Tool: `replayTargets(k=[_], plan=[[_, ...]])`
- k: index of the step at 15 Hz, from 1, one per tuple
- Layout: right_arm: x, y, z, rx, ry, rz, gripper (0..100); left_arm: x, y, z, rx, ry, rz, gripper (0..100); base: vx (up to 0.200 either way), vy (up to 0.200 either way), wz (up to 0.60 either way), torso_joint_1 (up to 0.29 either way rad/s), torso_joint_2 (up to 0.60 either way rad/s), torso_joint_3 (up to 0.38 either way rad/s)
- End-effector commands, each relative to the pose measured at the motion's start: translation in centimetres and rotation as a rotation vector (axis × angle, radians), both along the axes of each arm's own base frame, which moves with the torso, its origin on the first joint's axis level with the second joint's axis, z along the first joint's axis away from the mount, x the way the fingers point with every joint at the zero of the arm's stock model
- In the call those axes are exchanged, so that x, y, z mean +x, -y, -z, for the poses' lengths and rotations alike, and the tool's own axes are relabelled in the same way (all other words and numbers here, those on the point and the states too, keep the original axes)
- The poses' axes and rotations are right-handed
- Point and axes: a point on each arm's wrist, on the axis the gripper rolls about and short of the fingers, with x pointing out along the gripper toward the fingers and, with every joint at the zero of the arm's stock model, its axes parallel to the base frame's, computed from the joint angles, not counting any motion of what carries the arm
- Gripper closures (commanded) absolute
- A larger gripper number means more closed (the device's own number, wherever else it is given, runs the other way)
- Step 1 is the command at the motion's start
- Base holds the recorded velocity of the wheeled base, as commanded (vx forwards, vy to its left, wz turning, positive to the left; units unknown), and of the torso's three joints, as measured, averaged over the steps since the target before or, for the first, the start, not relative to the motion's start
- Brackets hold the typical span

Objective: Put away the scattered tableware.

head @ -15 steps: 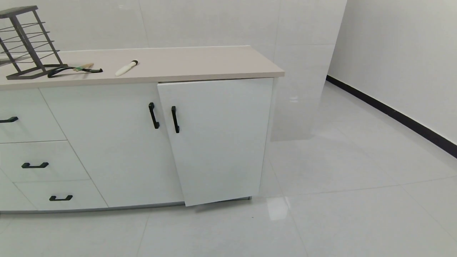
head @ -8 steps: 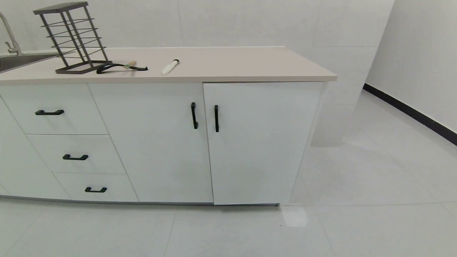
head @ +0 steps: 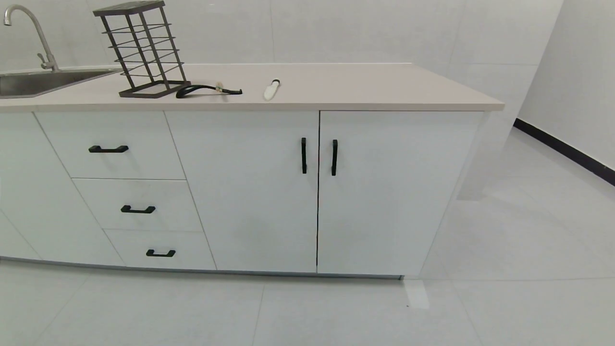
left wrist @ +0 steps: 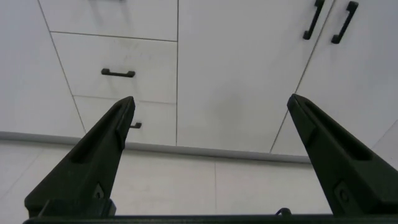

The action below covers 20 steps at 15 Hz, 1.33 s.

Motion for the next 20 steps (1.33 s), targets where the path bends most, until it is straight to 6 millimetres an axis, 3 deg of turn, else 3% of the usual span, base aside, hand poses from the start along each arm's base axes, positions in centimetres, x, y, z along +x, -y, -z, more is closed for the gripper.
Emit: replayTargets(k=[1,6,20], plan=[[0.02,0.00,-0.01,0.001,-0.003,0.001,100,0.00,0.00,-0.01,0.000,0.001,0.000,0,0.200,0.000,0.00,-0.002,0.00,0.002],[0.02,0.00,0.01,0.005,-0.005,0.001,100,0.00,0.00,-0.01,0.002,0.001,0.001,0,0.200,0.040,0.00,0.004,0.00,0.001],[0.01,0.00,0.01,0.005,-0.003,-0.001,100,0.00,0.00,0.01,0.002,-0.001,0.000,0,0.000,0.200,0.00,0.002,0.00,0.002]])
